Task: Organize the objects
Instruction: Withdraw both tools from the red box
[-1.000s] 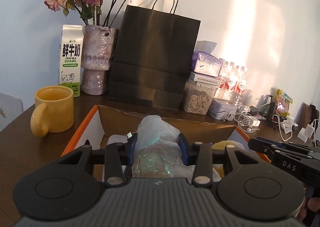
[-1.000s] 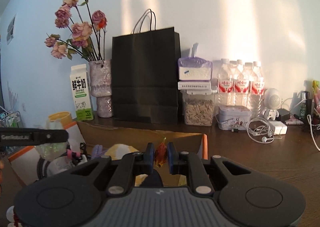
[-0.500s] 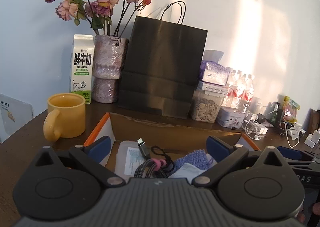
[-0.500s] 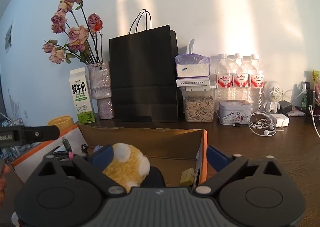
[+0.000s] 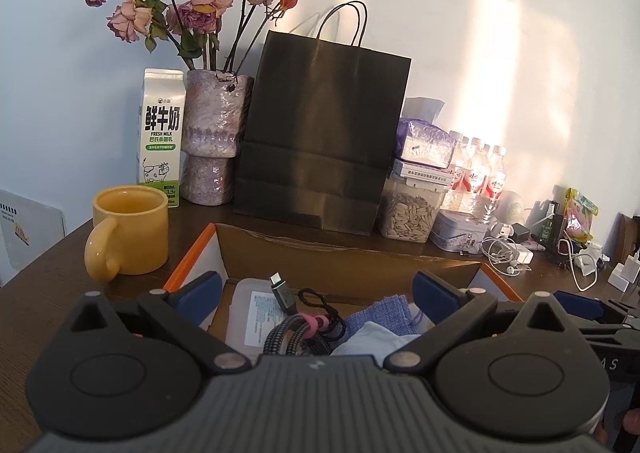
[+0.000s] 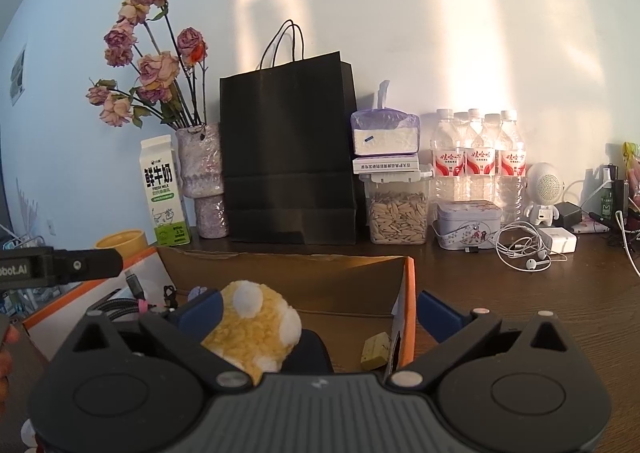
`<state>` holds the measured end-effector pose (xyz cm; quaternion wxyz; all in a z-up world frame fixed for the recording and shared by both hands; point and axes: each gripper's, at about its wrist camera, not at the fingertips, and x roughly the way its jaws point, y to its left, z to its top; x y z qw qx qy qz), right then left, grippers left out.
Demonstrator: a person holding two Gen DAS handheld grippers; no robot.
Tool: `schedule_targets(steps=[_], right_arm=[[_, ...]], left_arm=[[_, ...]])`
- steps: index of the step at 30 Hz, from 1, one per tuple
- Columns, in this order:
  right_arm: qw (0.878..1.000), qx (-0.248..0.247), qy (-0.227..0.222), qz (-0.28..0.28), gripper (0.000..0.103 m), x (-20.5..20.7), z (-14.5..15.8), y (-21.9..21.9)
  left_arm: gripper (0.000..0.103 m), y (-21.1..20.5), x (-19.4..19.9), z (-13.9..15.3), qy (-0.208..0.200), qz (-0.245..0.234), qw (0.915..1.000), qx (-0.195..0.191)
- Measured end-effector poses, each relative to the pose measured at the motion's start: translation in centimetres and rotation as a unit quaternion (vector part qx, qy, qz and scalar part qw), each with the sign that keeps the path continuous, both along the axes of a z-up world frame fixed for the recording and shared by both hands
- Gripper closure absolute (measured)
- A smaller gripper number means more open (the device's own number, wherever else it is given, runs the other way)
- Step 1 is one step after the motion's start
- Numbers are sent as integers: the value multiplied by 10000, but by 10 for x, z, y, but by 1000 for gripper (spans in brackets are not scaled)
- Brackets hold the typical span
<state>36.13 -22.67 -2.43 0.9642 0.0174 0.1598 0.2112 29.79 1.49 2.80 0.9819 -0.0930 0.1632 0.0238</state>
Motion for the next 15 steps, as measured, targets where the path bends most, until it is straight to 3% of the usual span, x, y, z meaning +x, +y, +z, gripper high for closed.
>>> schedule_targets(steps=[15], right_arm=[[9996, -66, -260, 4, 0, -38, 5, 4]], left_arm=[[0, -7, -32, 9, -17, -26, 10000, 91]])
